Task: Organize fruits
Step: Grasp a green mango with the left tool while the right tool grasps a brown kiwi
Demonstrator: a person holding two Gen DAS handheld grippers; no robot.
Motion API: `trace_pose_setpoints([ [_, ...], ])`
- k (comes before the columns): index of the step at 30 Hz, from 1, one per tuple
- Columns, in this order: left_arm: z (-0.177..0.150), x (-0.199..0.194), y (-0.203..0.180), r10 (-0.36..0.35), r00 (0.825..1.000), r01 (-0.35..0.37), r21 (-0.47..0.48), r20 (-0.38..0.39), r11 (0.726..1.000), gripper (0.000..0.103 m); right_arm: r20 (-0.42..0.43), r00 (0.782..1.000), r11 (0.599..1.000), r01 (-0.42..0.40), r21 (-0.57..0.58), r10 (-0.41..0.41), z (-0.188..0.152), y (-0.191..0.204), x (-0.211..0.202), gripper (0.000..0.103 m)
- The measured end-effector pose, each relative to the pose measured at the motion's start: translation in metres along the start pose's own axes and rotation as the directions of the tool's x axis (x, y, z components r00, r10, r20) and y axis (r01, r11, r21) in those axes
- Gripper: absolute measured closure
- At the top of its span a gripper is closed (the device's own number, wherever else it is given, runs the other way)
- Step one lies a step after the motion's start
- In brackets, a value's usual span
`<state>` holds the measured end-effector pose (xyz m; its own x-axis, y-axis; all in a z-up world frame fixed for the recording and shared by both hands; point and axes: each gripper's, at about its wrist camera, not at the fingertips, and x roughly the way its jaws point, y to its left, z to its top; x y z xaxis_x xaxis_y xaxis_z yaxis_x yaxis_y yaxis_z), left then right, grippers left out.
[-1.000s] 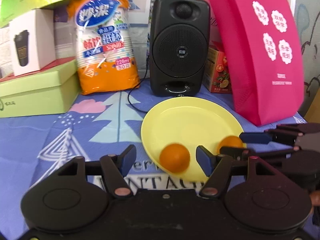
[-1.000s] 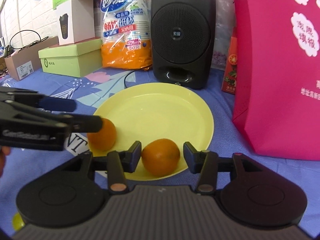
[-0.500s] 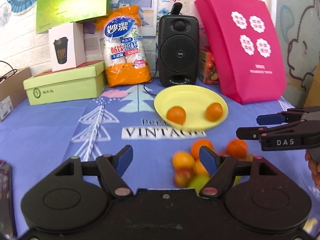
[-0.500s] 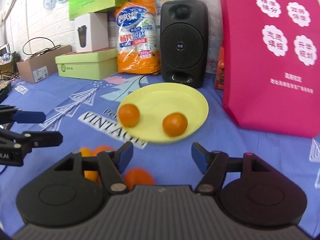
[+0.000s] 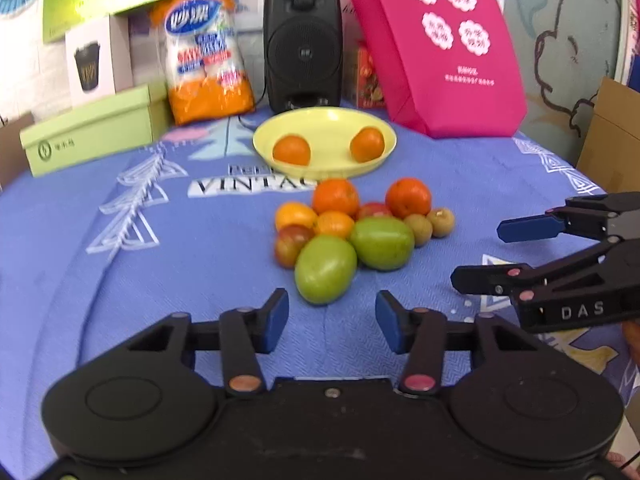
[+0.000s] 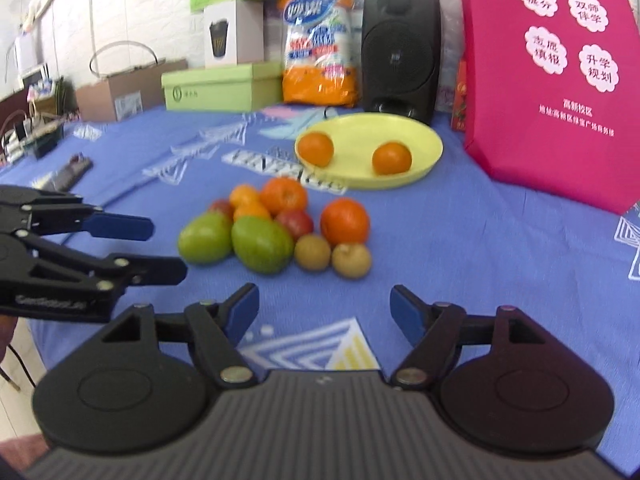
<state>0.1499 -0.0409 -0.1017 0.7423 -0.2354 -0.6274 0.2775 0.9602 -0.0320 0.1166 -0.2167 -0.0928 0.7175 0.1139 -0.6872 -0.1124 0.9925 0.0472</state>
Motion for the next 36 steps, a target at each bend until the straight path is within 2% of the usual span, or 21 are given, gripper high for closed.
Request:
trace_pose_setpoints([
  [6,0.005,0.016,0.001,0.025,1.000,-0.025,-0.003,-0.008,1.000,0.054,-0.018,1.000,1.000,-0.015,-0.013,0.015,-0.002,0.000,0.010,0.026],
  [11,0.013,0.029,0.005,0.026,1.000,-0.026,-0.014,-0.014,1.000,0.054,-0.023,0.999,0.999,0.027,-0.018,-0.028,0.005,-0.001,0.023,0.026],
  [16,0.018,0.037,0.004,0.011,1.000,-0.011,-0.023,-0.014,1.000,0.058,-0.022,0.999,0.999,0.037,-0.004,-0.037,0.011,-0.009,0.031,0.042],
  [22,0.020,0.040,0.007,0.005,1.000,-0.005,-0.029,-0.017,1.000,0.064,-0.024,0.999,0.999,0.037,0.000,-0.037,0.018,-0.016,0.042,0.054],
  [27,0.019,0.040,0.008,-0.002,1.000,0.002,-0.030,-0.014,1.000,0.064,-0.028,0.999,1.000,0.028,-0.003,-0.028,0.023,-0.016,0.053,0.060],
  [31,0.020,0.042,0.009,-0.004,1.000,0.003,-0.038,-0.013,0.999,0.064,-0.023,1.000,1.000,0.012,-0.018,-0.012,0.024,-0.012,0.055,0.073],
  [33,0.020,0.042,0.009,-0.005,1.000,0.004,-0.040,-0.012,0.999,0.064,-0.016,1.000,1.000,0.016,-0.023,-0.017,0.023,-0.010,0.054,0.076],
  [36,0.020,0.041,0.009,-0.006,1.000,0.005,-0.041,-0.011,0.999,0.064,-0.013,1.000,1.000,0.018,-0.018,-0.019,0.021,-0.008,0.050,0.076],
])
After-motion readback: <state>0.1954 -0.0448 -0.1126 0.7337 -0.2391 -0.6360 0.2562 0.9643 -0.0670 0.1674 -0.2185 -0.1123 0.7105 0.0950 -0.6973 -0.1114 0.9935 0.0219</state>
